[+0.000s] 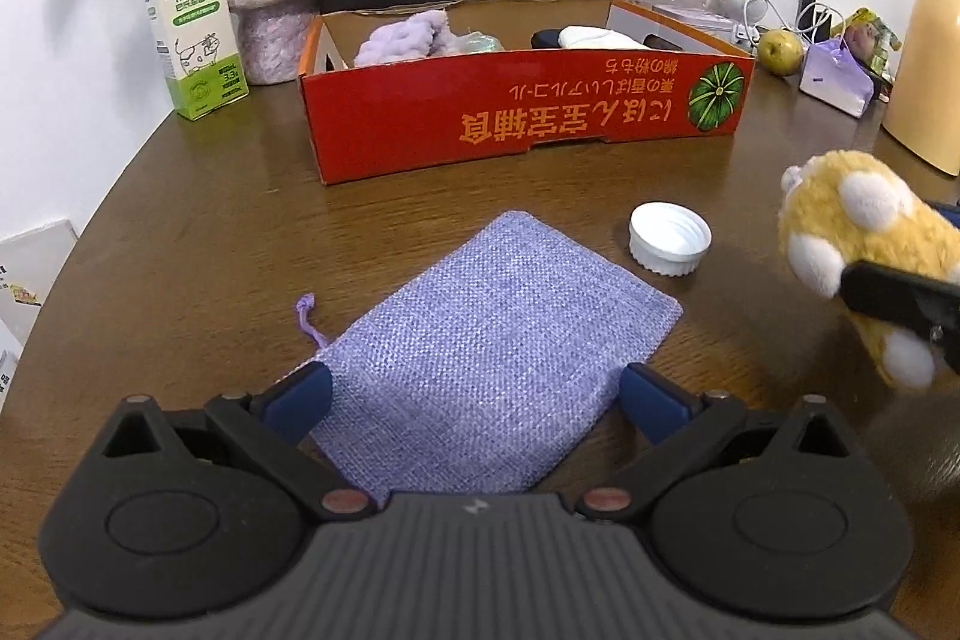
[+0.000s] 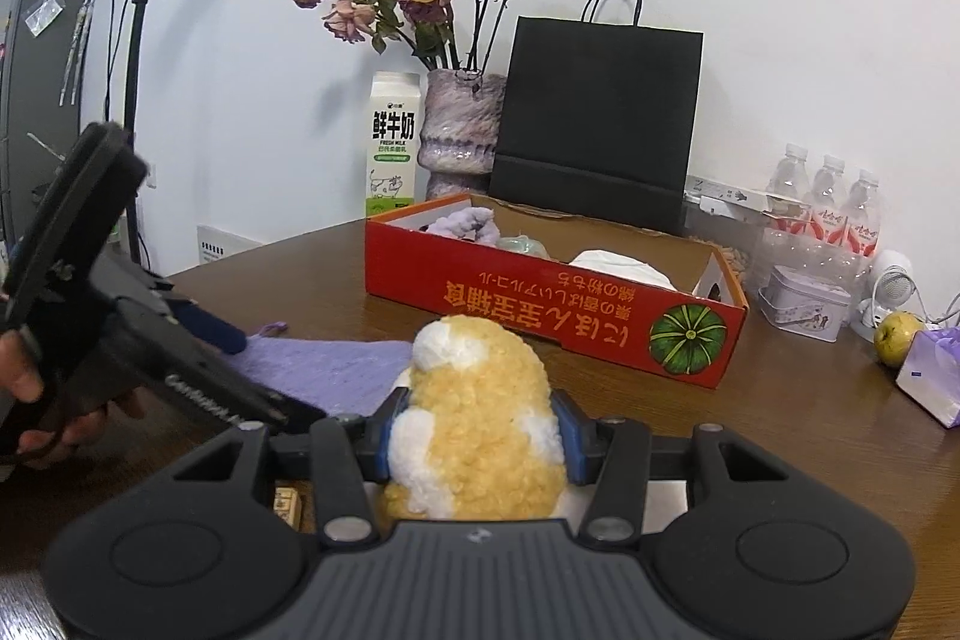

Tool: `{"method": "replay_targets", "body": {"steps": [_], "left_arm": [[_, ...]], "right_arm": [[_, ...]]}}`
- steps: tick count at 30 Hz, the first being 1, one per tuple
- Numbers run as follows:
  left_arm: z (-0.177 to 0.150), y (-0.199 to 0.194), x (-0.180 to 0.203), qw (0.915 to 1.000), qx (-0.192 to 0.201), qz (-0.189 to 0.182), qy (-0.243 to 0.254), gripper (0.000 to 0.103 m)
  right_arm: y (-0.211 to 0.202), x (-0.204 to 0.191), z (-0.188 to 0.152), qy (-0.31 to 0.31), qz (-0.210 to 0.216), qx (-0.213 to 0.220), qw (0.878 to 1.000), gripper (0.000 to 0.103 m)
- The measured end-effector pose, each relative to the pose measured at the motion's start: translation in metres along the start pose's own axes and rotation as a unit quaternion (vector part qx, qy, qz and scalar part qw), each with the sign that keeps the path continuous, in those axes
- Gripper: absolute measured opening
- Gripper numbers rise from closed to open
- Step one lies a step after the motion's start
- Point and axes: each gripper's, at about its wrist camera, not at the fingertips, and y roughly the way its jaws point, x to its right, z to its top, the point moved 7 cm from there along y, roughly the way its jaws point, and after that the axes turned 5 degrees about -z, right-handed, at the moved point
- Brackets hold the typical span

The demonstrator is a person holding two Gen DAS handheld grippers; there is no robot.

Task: Organize objects
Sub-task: 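Grasp the lavender pouch with the left tool while the right tool holds the sheep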

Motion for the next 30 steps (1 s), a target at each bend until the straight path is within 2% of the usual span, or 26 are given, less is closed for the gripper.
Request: {"method": "replay_targets", "body": {"steps": [8, 11, 13, 15, 20, 30], "left_arm": [[-0.004, -0.003, 0.005, 0.9999, 0.012, -0.002, 0.001, 0.103], [-0.005, -0.006, 0.007, 0.9999, 0.016, -0.002, 0.001, 0.098], [-0.005, -0.008, 0.01, 0.9998, 0.019, -0.003, 0.002, 0.091], [-0.006, -0.011, 0.011, 0.9997, 0.025, -0.001, 0.003, 0.078], [-0.009, -0.017, 0.012, 0.9993, 0.036, 0.012, -0.004, 0.064], [-0.016, -0.029, 0.009, 0.9976, 0.054, 0.038, -0.021, 0.018]], "right_arm": [[0.005, -0.001, -0.004, 0.001, -0.009, -0.01, 1.0, 0.048], [0.007, -0.001, -0.005, 0.0, -0.012, -0.013, 1.0, 0.048], [0.008, -0.001, -0.006, -0.001, -0.014, -0.015, 1.0, 0.048], [0.009, -0.001, -0.006, 0.0, -0.017, -0.017, 1.0, 0.048], [0.01, 0.001, -0.008, 0.005, -0.022, -0.02, 1.0, 0.048], [0.011, 0.004, -0.007, 0.008, -0.024, -0.018, 1.0, 0.048]]}}
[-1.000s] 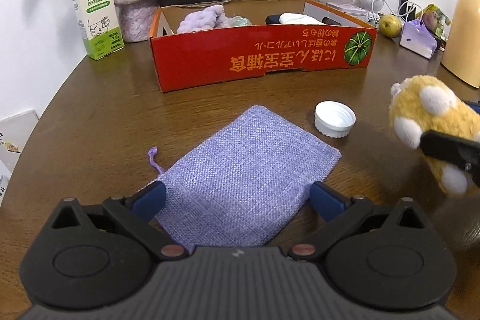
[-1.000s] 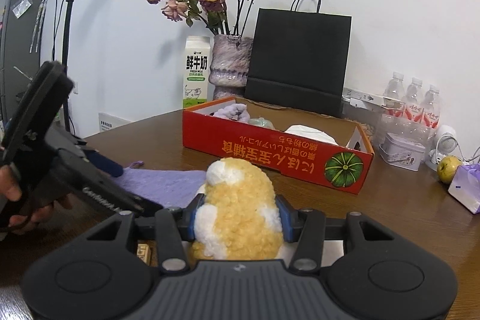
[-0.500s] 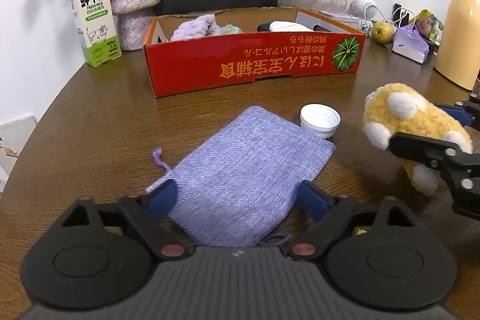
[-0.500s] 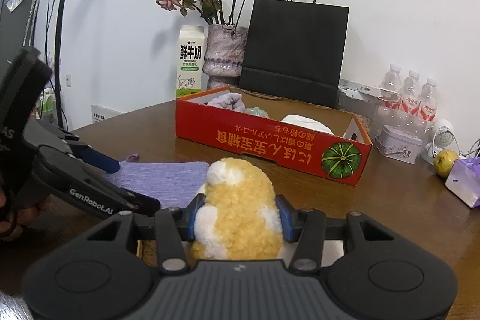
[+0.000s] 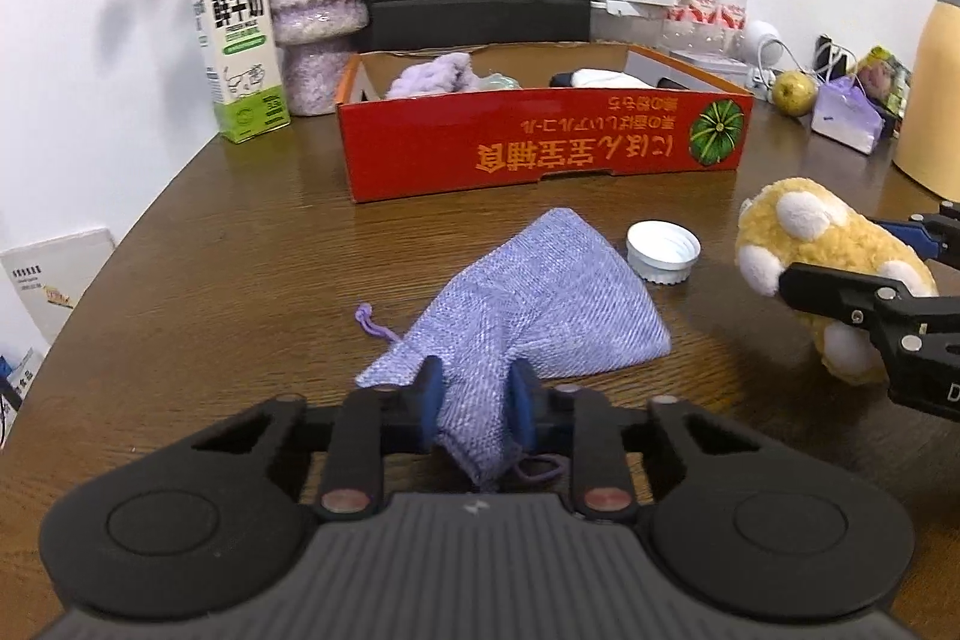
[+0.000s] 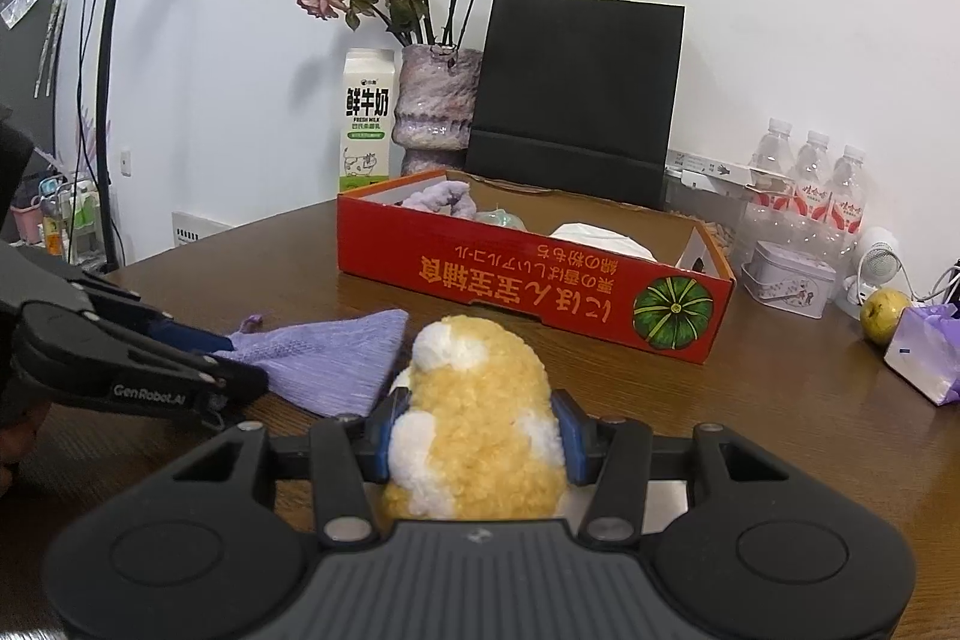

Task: Organize objects
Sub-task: 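Grasp the lavender pouch with the left tool while the right tool holds the sheep, then carry the lavender pouch and plush sheep over the cardboard box with both tools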

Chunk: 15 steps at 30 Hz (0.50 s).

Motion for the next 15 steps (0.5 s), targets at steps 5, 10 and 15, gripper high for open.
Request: {"method": "replay_targets", "body": {"steps": [5, 10, 15], "left_arm": [[0.001, -0.009, -0.002, 0.9996, 0.019, 0.023, -0.003, 0.014], [0.003, -0.021, 0.0, 0.9979, 0.044, 0.047, 0.003, 0.014], [0.004, -0.03, 0.002, 0.9963, 0.059, 0.062, -0.002, 0.014]], "right_arm": [[-0.001, 0.002, 0.001, 0.002, -0.004, 0.004, 1.0, 0.048], [-0.003, 0.001, 0.002, 0.0, -0.01, 0.012, 1.0, 0.048], [-0.006, 0.001, 0.005, -0.006, -0.018, 0.024, 1.0, 0.048]]}}
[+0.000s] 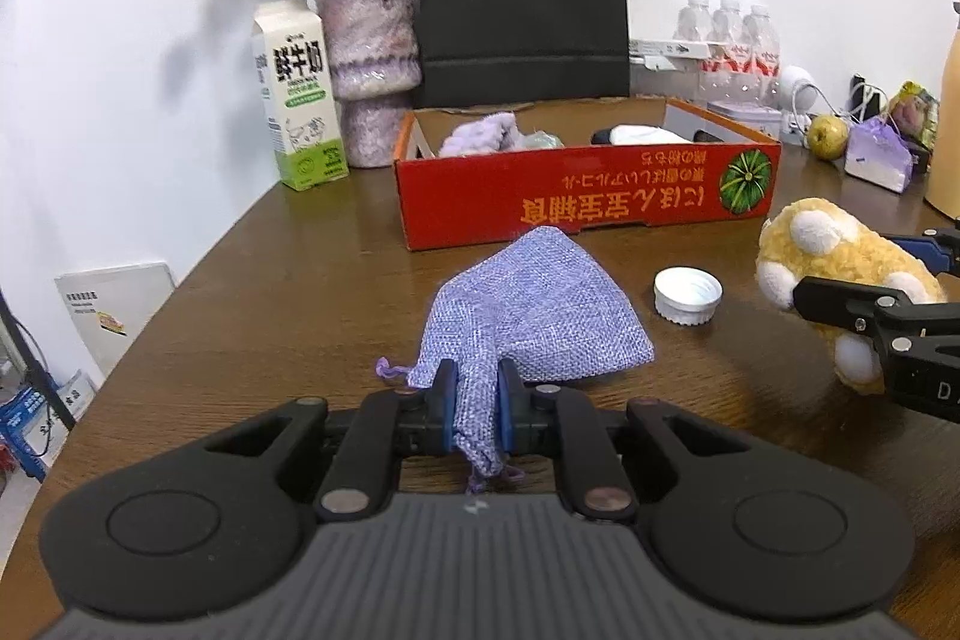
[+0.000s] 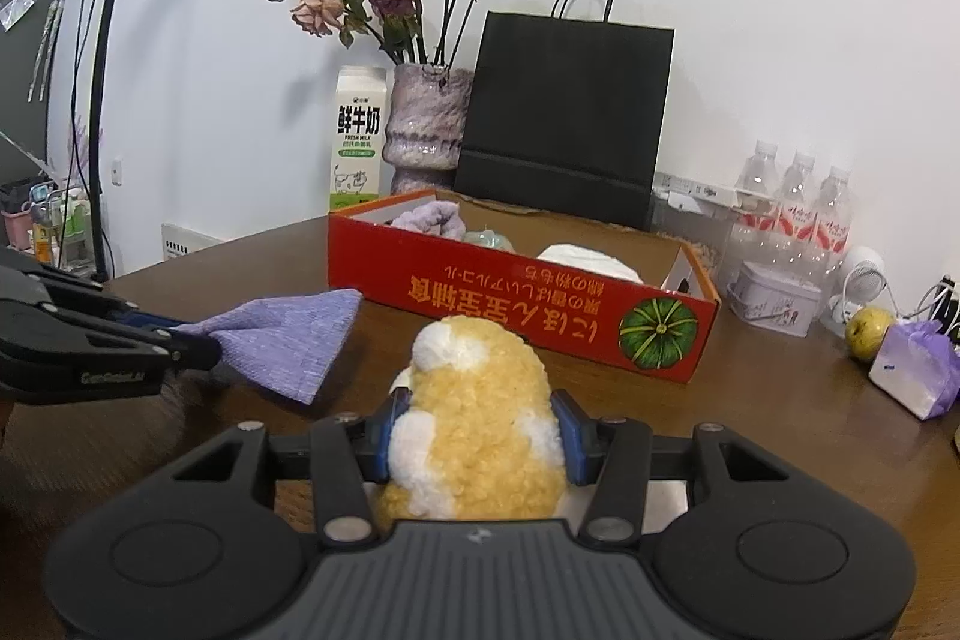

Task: Organize objects
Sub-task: 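Carry the lavender pouch and plush sheep over the cardboard box with both tools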

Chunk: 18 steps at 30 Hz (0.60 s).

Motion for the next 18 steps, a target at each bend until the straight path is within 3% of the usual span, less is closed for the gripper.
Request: {"method": "replay_targets", "body": {"steps": [8, 18], "left_arm": [[0.008, -0.007, 0.004, 0.9996, 0.018, 0.015, -0.016, 0.014], [0.033, -0.012, 0.015, 0.9989, 0.039, 0.007, -0.024, 0.014]], "right_arm": [[-0.004, 0.004, 0.01, 0.004, -0.015, 0.017, 1.0, 0.048], [-0.005, 0.008, 0.033, 0.027, -0.018, 0.036, 0.999, 0.048]]}}
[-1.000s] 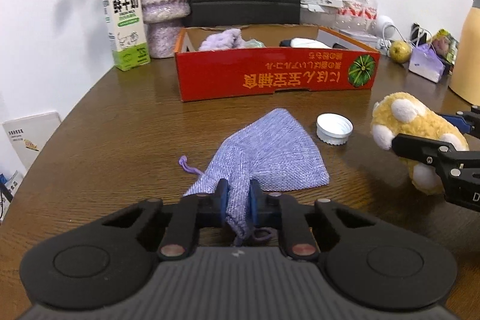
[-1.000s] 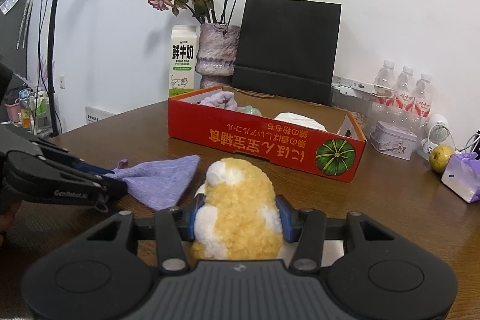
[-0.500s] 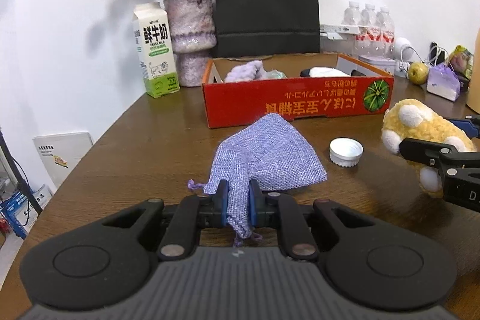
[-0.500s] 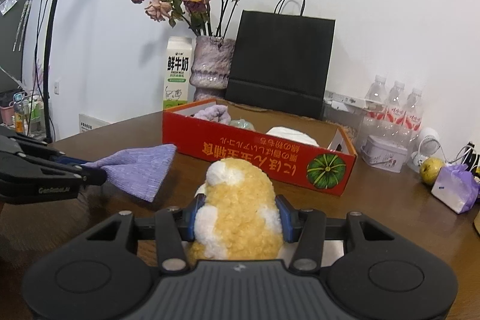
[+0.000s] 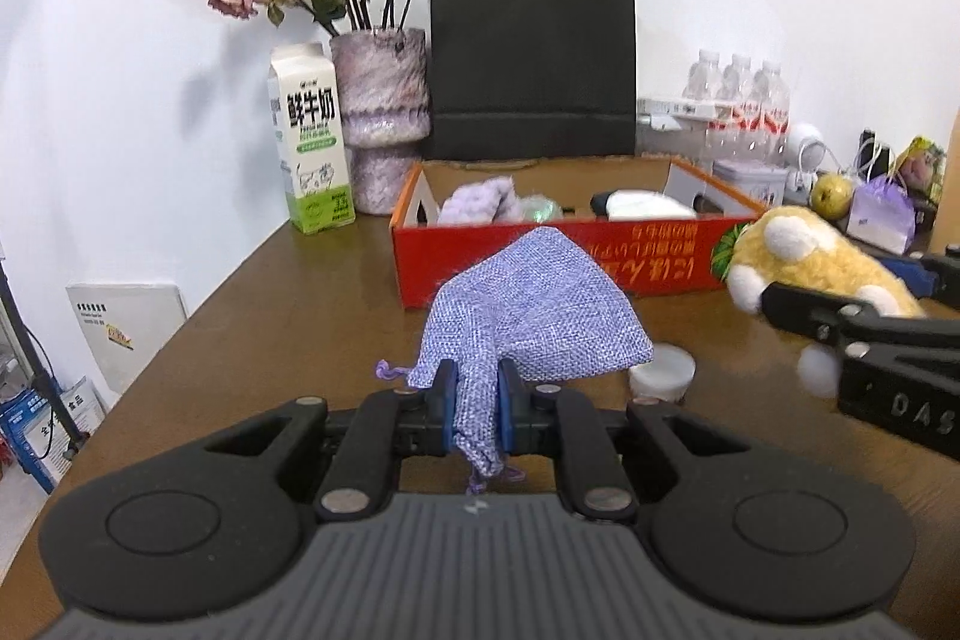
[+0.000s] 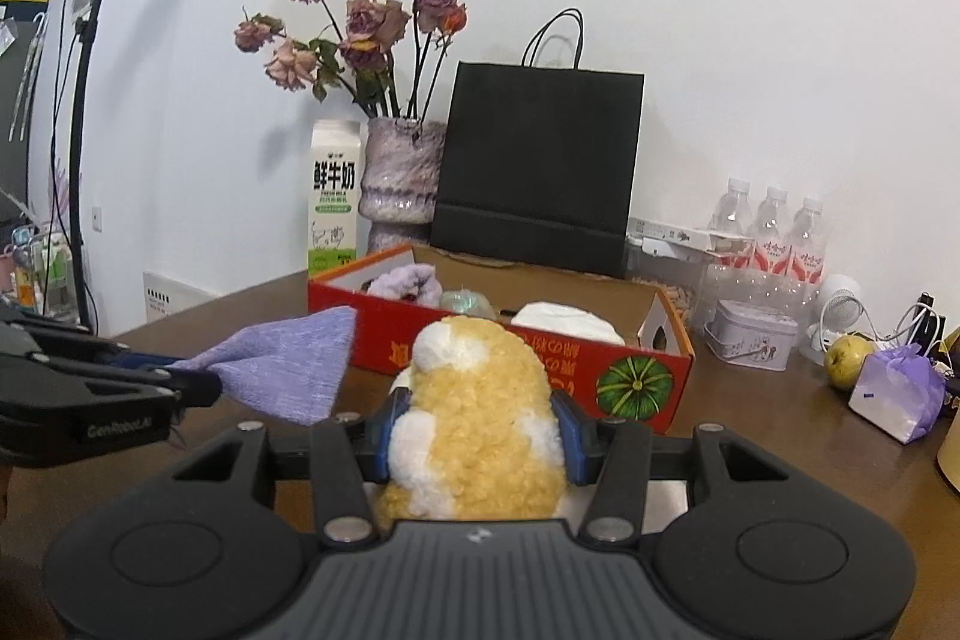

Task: Organize objects
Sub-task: 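Carry the lavender pouch and plush sheep over the cardboard box with both tools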

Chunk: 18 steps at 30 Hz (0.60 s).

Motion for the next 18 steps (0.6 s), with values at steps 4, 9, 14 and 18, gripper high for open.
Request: {"method": "replay_targets", "body": {"steps": [4, 9, 14, 18], "left_arm": [[0.018, -0.001, 0.003, 0.9998, 0.017, -0.003, -0.002, 0.014], [0.04, 0.002, 0.006, 0.9994, 0.035, -0.003, -0.004, 0.014], [0.059, 0.01, 0.004, 0.9989, 0.044, -0.001, -0.018, 0.014], [0.072, 0.02, 0.002, 0.9985, 0.047, 0.002, -0.03, 0.014]], "right_arm": [[0.002, 0.0, 0.011, 0.002, -0.003, 0.009, 1.0, 0.048], [0.008, 0.0, 0.027, 0.005, -0.004, 0.02, 1.0, 0.048], [0.018, 0.0, 0.044, 0.001, -0.008, 0.031, 0.999, 0.048], [0.028, -0.002, 0.06, -0.004, -0.013, 0.043, 0.999, 0.048]]}}
